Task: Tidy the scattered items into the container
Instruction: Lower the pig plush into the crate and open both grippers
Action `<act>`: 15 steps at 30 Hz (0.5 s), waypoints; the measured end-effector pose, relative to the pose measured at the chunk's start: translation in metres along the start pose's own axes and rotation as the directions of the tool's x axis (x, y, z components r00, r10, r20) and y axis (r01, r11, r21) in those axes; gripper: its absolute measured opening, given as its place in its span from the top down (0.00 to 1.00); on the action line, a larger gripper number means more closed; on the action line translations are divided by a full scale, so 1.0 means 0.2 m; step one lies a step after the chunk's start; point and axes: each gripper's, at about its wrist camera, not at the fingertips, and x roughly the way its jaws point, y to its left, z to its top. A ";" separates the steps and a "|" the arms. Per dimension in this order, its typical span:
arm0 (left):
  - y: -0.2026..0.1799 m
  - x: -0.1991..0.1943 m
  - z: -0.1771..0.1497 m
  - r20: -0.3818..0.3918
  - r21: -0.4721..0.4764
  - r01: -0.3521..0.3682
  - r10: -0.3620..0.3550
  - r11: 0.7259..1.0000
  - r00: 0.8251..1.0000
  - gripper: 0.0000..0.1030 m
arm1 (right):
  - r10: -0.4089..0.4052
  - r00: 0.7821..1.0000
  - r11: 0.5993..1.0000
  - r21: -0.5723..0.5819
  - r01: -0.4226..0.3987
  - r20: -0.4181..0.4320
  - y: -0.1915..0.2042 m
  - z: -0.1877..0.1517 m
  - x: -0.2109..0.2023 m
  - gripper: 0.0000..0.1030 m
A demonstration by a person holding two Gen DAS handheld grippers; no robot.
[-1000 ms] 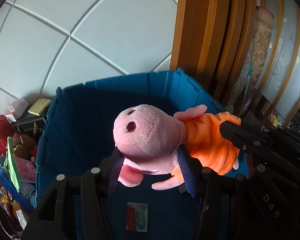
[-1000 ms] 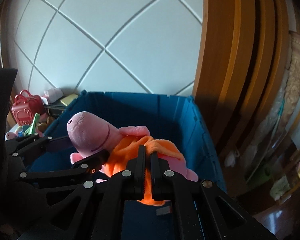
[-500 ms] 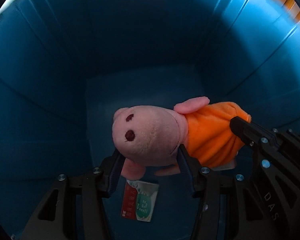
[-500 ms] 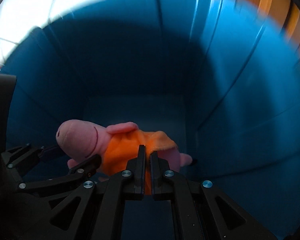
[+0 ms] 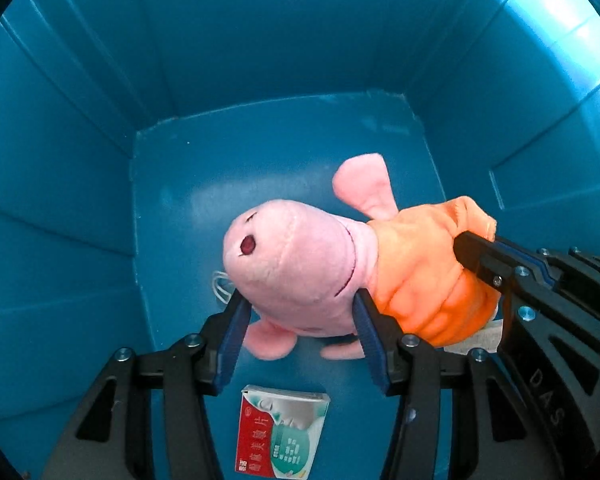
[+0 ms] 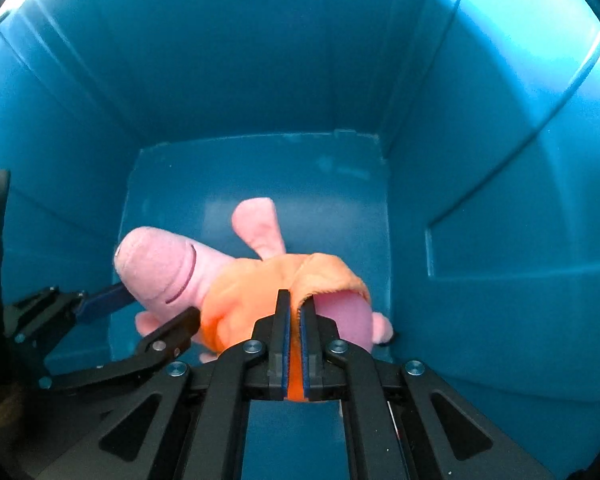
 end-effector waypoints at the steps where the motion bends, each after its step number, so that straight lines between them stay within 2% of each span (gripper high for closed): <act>1: 0.00 0.00 0.00 -0.002 -0.007 -0.004 0.004 1.000 1.000 0.47 | 0.000 1.000 1.000 -0.001 0.000 0.003 0.01 0.03 0.00 0.96; 3: 0.02 -0.01 0.02 -0.002 -0.019 -0.001 0.001 1.000 1.000 0.46 | 0.005 1.000 1.000 0.006 -0.005 0.014 0.01 0.05 -0.01 0.95; 8: 0.01 -0.02 0.01 -0.008 -0.008 -0.033 0.033 0.999 0.999 0.33 | -0.009 0.999 1.000 0.026 0.008 0.040 -0.01 0.06 -0.04 0.86; 10: 0.01 -0.04 0.01 -0.015 -0.004 -0.043 0.043 0.999 0.999 0.27 | -0.021 0.999 0.999 0.035 0.019 0.047 -0.01 0.06 -0.07 0.74; 13: 0.00 -0.06 0.01 -0.004 -0.001 -0.061 0.061 0.998 0.998 0.27 | -0.045 0.997 0.998 0.038 0.043 0.059 -0.02 0.07 -0.10 0.54; 15: 0.01 -0.09 0.01 0.000 -0.005 -0.069 0.069 0.998 0.998 0.27 | -0.053 0.996 0.998 0.038 0.051 0.068 -0.02 0.07 -0.13 0.53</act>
